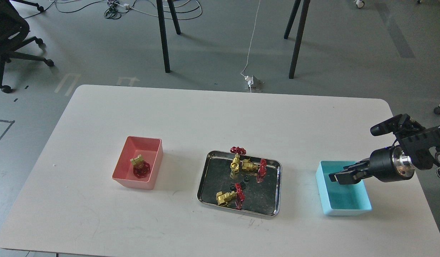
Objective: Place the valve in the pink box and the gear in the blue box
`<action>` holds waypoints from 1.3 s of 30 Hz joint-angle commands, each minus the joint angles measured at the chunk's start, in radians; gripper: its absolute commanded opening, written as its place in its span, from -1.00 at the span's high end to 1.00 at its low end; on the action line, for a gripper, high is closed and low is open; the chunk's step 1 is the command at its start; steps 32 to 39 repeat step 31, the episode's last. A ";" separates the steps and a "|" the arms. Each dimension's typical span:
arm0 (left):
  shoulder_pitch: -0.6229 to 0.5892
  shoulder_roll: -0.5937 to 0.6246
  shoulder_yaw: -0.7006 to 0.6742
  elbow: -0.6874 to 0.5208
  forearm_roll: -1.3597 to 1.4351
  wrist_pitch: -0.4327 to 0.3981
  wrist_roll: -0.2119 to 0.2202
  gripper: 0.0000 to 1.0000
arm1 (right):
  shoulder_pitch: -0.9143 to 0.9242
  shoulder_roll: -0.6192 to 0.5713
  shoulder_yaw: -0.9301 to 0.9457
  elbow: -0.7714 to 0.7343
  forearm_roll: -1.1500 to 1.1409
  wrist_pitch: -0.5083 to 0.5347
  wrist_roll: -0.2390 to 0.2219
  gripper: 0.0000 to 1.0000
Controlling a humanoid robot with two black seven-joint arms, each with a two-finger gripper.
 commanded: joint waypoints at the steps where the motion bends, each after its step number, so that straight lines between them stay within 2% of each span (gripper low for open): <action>1: 0.000 -0.004 0.000 0.000 -0.001 -0.004 0.002 -0.98 | -0.004 -0.079 0.209 0.005 0.243 -0.002 0.001 -0.91; 3: 0.000 -0.029 0.000 0.000 -0.002 -0.016 0.008 -0.98 | -0.008 -0.092 0.328 -0.006 0.416 -0.010 -0.002 -0.91; 6: -0.023 -0.104 0.002 0.002 0.004 -0.025 0.045 -0.98 | -0.008 -0.095 0.420 -0.008 0.692 -0.114 -0.017 -0.91; 10: -0.045 -0.187 0.014 0.000 0.008 -0.056 0.111 -0.98 | 0.009 -0.072 0.480 -0.024 0.976 -0.303 -0.120 -0.91; 14: -0.045 -0.270 0.031 -0.006 0.008 -0.149 0.177 -0.98 | 0.016 -0.020 0.528 -0.090 1.086 -0.426 -0.189 -0.91; 18: -0.043 -0.366 0.029 -0.004 -0.002 -0.215 0.260 -0.99 | 0.019 -0.010 0.532 -0.167 1.097 -0.473 -0.201 -0.90; 19: -0.040 -0.388 0.028 -0.003 -0.006 -0.223 0.269 -0.99 | 0.019 -0.004 0.535 -0.192 1.107 -0.486 -0.201 -0.90; 26: -0.031 -0.507 0.028 0.046 -0.004 -0.225 0.272 -0.99 | 0.015 0.074 0.531 -0.316 1.225 -0.547 -0.203 -0.91; 31: -0.034 -0.512 0.031 0.074 -0.002 -0.225 0.271 -0.99 | 0.019 0.102 0.552 -0.285 1.219 -0.567 -0.191 -0.97; 39: -0.034 -0.512 0.031 0.074 -0.002 -0.225 0.271 -0.99 | 0.019 0.102 0.552 -0.285 1.219 -0.567 -0.191 -0.97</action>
